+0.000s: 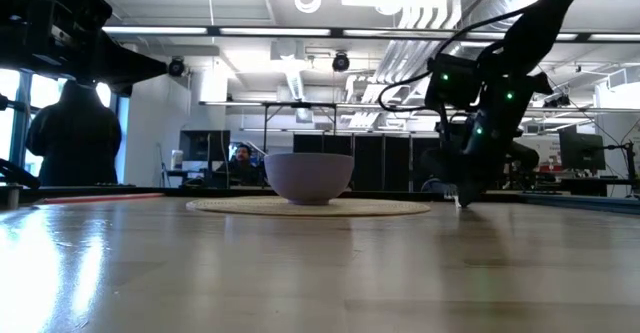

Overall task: Pick & Place Utensil
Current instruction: Put the silver fork on the purple bowl

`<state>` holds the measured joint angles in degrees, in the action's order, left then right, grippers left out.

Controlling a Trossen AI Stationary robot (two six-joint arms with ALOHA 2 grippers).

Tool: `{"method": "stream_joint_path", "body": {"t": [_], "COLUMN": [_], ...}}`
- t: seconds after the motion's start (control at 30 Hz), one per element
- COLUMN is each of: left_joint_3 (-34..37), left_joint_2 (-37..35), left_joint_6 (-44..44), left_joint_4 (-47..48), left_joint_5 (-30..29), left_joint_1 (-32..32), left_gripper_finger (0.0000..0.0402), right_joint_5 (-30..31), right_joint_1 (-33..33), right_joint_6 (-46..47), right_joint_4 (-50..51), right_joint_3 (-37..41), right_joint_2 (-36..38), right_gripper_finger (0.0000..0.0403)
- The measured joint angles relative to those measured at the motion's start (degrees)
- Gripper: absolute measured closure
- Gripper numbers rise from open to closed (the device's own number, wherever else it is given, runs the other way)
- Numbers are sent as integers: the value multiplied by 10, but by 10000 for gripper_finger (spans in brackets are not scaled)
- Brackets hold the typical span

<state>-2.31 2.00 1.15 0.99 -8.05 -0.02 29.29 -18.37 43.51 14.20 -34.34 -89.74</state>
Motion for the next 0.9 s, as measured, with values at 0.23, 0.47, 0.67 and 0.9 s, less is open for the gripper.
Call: {"method": "stream_joint_path", "body": {"t": [0.23, 0.47, 0.67, 0.9], "left_joint_3": [0, 0, 0, 0], "left_joint_2": [0, 0, 0, 0], "left_joint_6": [0, 0, 0, 0], "left_joint_4": [0, 0, 0, 0], "left_joint_5": [0, 0, 0, 0], "left_joint_1": [0, 0, 0, 0], "left_gripper_finger": [401, 401, 401, 401], "right_joint_5": [-29, -49, 32, 100], "right_joint_1": [8, 54, 76, 31], "right_joint_6": [-4, 16, 41, 37], "right_joint_4": [9, 95, 73, 7], "right_joint_3": [0, -26, -38, -16], "right_joint_2": [3, 3, 1, 0], "right_gripper_finger": [397, 397, 397, 397]}}
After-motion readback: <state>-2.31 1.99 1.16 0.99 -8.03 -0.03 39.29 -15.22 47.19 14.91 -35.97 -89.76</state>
